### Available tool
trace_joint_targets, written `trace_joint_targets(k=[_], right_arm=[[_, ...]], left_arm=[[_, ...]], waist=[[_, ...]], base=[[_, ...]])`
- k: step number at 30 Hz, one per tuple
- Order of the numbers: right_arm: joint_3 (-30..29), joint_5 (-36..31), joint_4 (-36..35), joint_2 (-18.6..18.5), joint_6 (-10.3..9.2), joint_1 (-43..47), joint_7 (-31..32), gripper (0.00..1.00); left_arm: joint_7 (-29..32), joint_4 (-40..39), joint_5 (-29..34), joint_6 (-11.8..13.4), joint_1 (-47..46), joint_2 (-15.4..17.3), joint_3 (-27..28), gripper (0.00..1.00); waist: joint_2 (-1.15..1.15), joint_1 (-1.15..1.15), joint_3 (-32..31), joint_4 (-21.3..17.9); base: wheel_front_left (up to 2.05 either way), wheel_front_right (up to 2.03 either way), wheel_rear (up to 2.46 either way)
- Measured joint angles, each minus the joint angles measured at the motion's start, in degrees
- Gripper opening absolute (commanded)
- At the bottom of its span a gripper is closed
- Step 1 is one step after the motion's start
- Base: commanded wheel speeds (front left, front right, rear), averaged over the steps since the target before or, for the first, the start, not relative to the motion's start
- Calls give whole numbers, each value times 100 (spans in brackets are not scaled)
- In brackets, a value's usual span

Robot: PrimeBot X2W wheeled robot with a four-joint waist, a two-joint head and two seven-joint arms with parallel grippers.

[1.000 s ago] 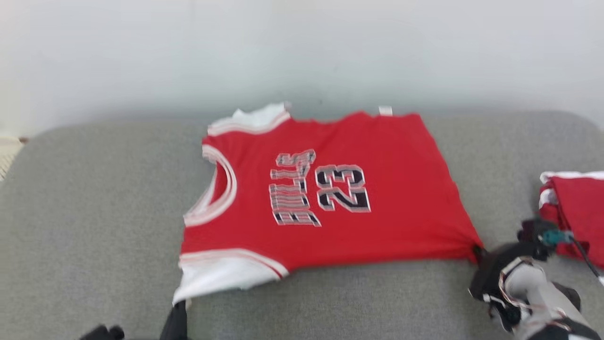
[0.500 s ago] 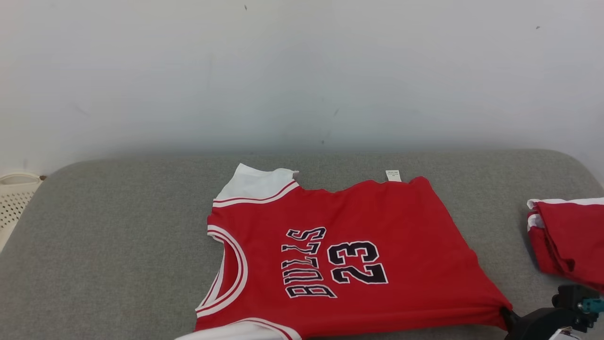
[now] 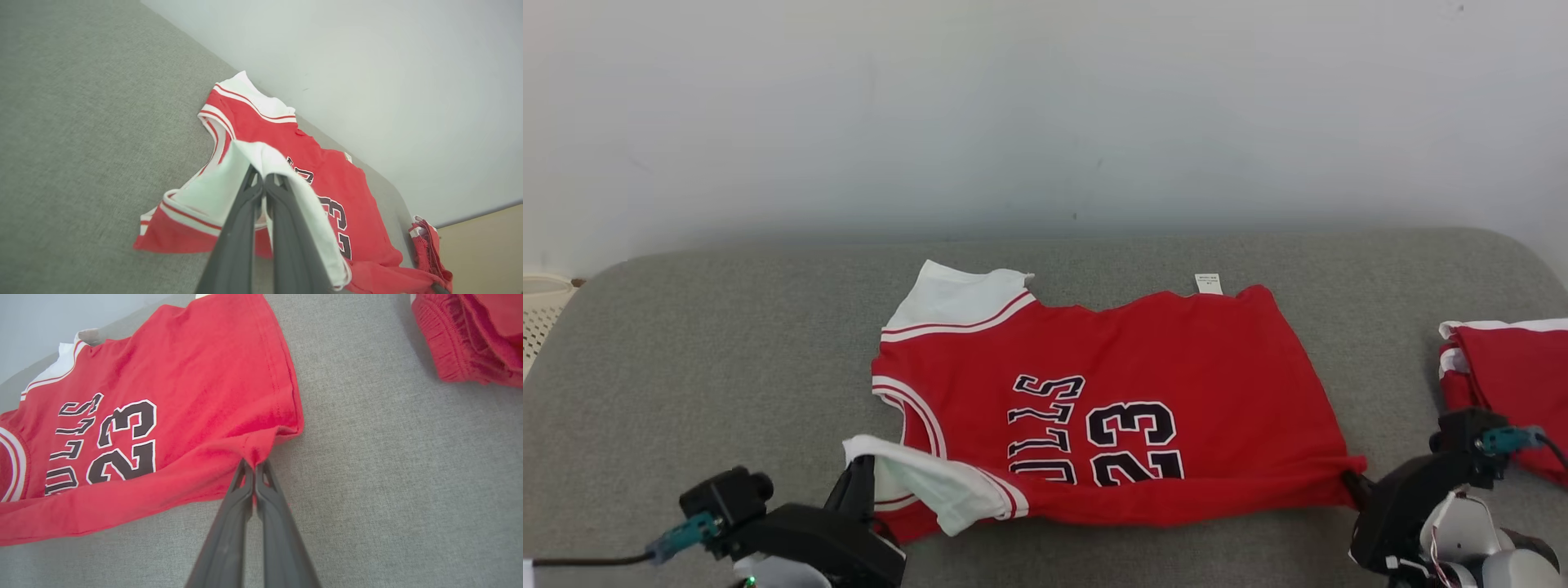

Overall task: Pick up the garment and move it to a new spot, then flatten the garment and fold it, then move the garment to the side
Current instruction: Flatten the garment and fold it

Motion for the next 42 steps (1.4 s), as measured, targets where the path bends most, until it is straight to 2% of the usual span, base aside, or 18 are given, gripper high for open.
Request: trace_joint_targets(k=[5,11,18,24,34,35,36,37,38,42], right_arm=[[118,-226,535,-2,0,-577,25,0],[98,-205,1257,-1,0,-1318,-155,0],[-89,-355,2202,-1,0,-2013,-584,0],[-286,-671,2954,1,-1,-2544,-1131,0],[-726,-1201,3908,2,0,-2940,-1684,0],[-736,-1252,3967,2,0,-2973,-1780,27],[-769,-1243,4032,1,0,-3012,-1858,100],[-770,-1223,4094,-1,0,-3054,-1948,100],[-764,-1212,4169,-1,-1,-3103,-2013,100],[-676,-1067,4339,-1,0,-3258,-2346,100]], left_arm=[[23,581,159,-146,-572,-55,-179,0],[30,1248,313,-383,-1204,-48,-269,0],[-156,1919,435,-599,-1711,-211,-390,0],[-413,2447,482,-653,-2045,-352,-385,0],[-669,3147,614,-845,-2559,-466,-454,0],[-713,3212,648,-846,-2596,-470,-460,0],[-714,3289,669,-856,-2631,-470,-478,0],[-739,3352,684,-880,-2655,-472,-488,25],[-789,3416,732,-883,-2696,-467,-525,100],[-990,3613,851,-898,-2799,-438,-570,100]], waist=[[0,0,136,-25],[1,0,337,-30],[1,1,605,21],[1,1,796,72],[1,0,873,102],[1,-1,870,89],[1,0,864,76],[1,0,859,62],[1,0,851,48],[1,0,808,8]], base=[[0,0,0],[0,0,0],[0,0,0],[0,0,0],[0,0,0],[0,0,0],[0,0,0],[0,0,0],[0,0,0],[0,0,0]])
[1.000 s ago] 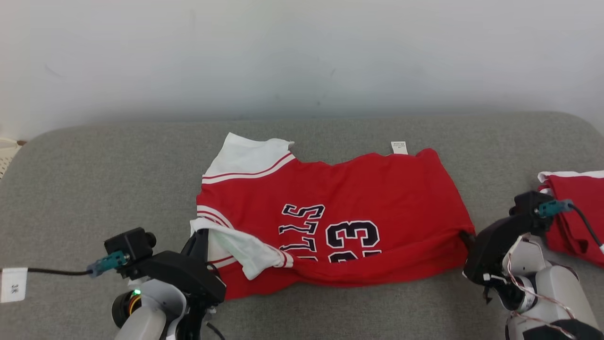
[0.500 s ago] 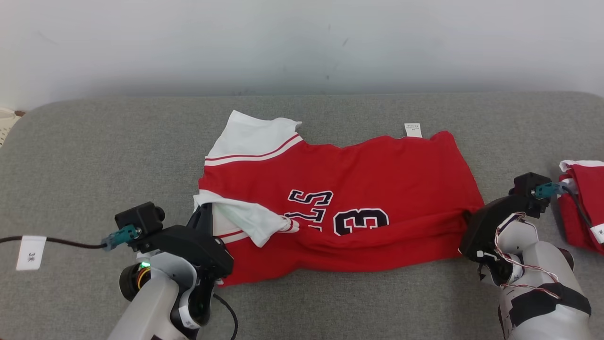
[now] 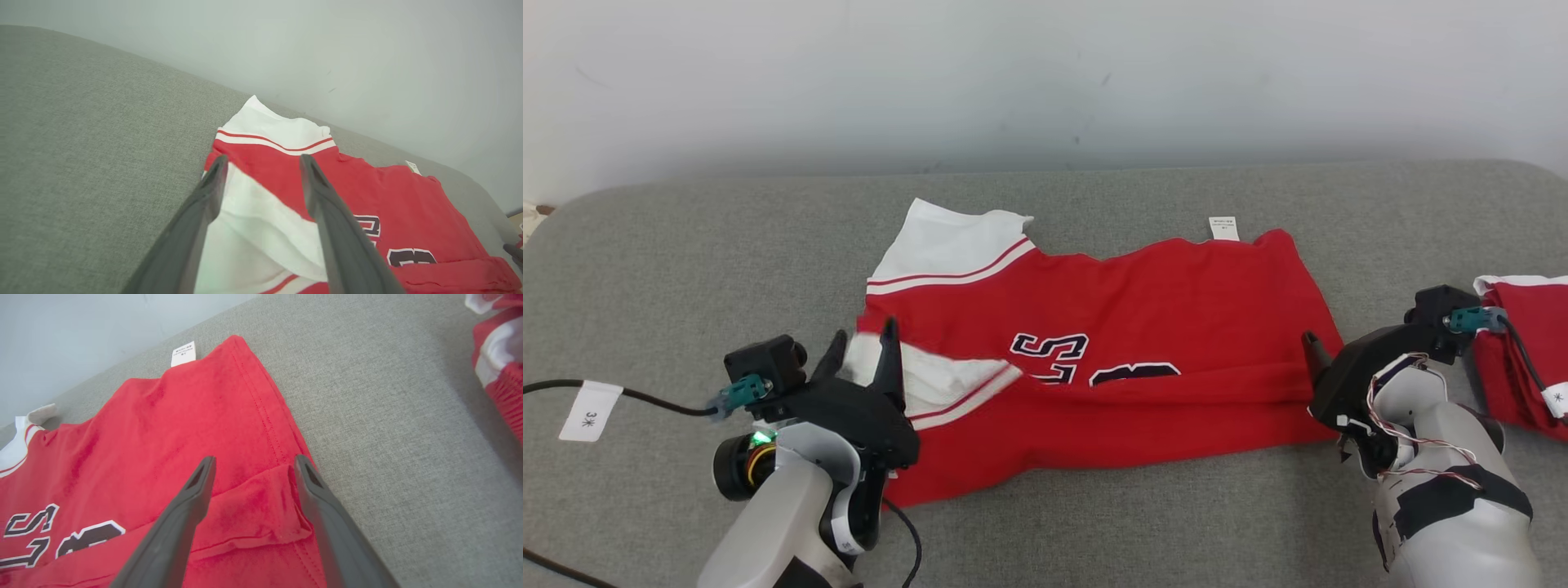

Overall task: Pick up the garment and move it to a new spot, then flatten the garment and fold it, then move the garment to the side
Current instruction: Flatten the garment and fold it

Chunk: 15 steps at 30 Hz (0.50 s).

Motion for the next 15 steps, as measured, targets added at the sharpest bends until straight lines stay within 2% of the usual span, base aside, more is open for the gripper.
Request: trace_joint_targets(k=[7,9,15], right_arm=[[271,303,133,1,0,96,24,100],[291,112,58,-13,0,402,209,100],[20,-279,-205,-87,0,656,463,100]], left_arm=[[-343,63,420,65,320,301,-267,100],[-187,57,625,164,758,476,-510,100],[170,-256,784,310,1184,642,-836,100]], waist=[[0,-1,-161,-6],[0,-1,-232,-2],[0,-1,-267,27]], base=[[0,0,0],[0,0,0],[0,0,0]])
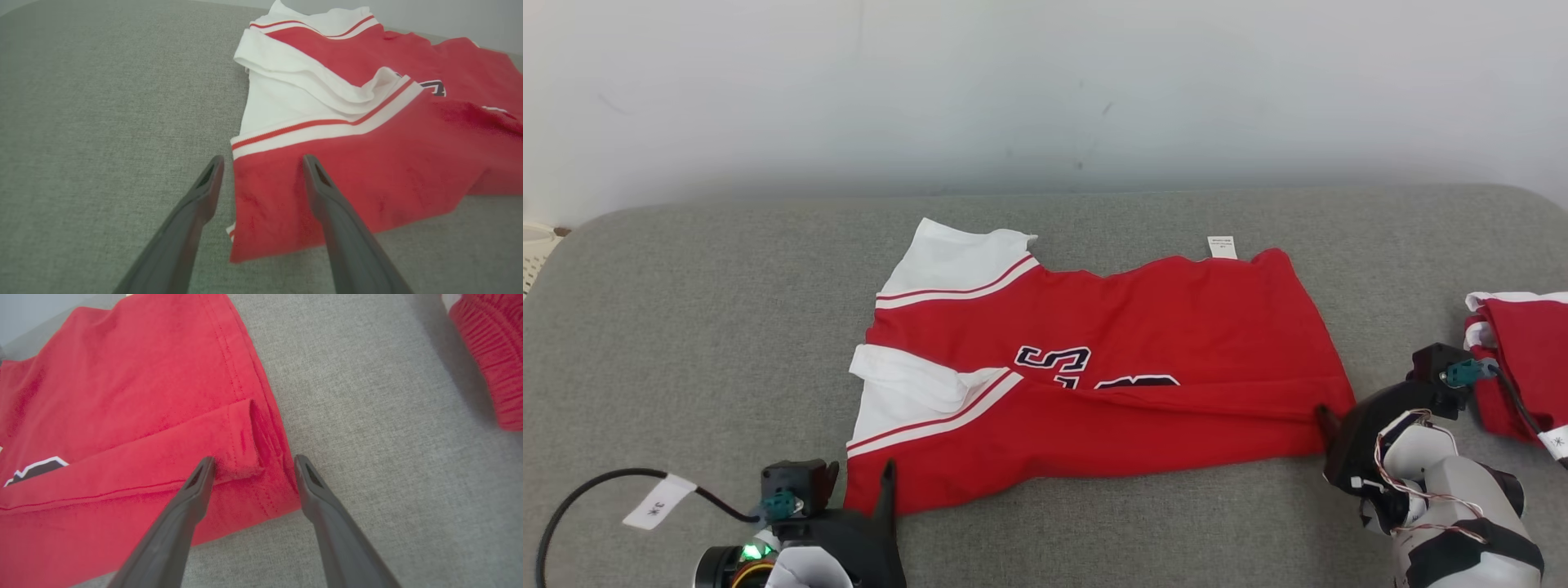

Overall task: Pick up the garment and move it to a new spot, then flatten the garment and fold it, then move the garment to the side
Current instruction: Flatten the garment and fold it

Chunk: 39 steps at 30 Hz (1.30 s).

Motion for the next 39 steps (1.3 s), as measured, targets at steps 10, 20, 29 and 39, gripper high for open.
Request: trace_joint_targets(k=[10,20,29,39], right_arm=[[-533,-636,-176,65,0,109,260,100],[-12,421,-758,93,0,471,550,100],[-191,170,-1738,80,-1,1113,1115,100],[-263,87,-1672,85,0,993,1268,100]], left_arm=[[617,-446,256,230,229,276,-365,100],[557,-624,110,290,373,276,-274,100],[505,-486,51,245,373,244,-234,100],[516,-213,-9,144,98,175,-252,100]], waist=[[0,0,22,119],[0,0,-36,228],[0,0,-69,101],[0,1,52,191]], base=[[0,0,0],[0,0,0],[0,0,0],[0,0,0]])
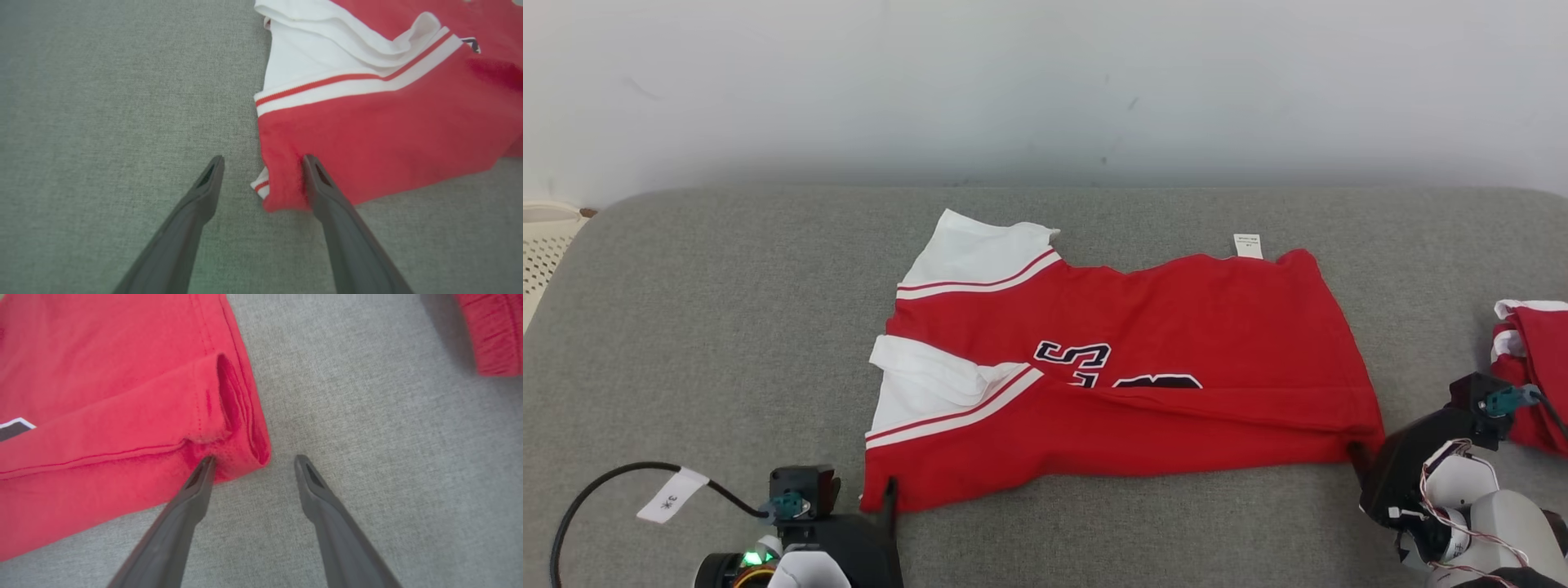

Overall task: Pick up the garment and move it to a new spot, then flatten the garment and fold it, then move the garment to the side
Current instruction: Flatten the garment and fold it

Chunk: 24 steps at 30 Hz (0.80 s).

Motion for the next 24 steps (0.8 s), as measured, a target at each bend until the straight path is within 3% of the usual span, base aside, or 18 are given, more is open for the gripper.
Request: trace_joint_targets(k=[13,14,15,16,17,18,19,24], right_arm=[[-260,-172,283,2,0,-317,-73,100],[-280,-155,335,1,0,-364,-56,100],[-309,-153,387,-1,0,-405,-66,73],[-344,-204,432,-1,0,-439,-104,73],[-380,-250,476,1,0,-476,-130,35],[-407,-274,524,0,0,-513,-172,10],[-423,-275,594,-5,0,-558,-203,0],[-420,-53,891,-10,0,-685,-378,0]], left_arm=[[-99,371,-14,-146,-235,-136,-111,100],[-96,399,-14,-156,-237,-144,-126,96],[-86,438,-14,-201,-242,-151,-149,50],[-52,491,-11,-207,-254,-154,-179,50],[-51,526,-2,-242,-282,-160,-196,28],[-51,558,2,-258,-319,-164,-208,0],[-51,595,4,-302,-357,-175,-224,0],[-52,789,-20,-460,-447,-237,-264,0]], waist=[[0,0,128,100],[0,0,141,93],[0,0,157,87],[0,0,171,82],[0,0,186,79],[0,0,200,78],[0,0,210,79],[0,0,180,75]], base=[[0,0,0],[0,0,0],[0,0,0],[0,0,0],[0,0,0],[0,0,0],[0,0,0],[0,0,0]])
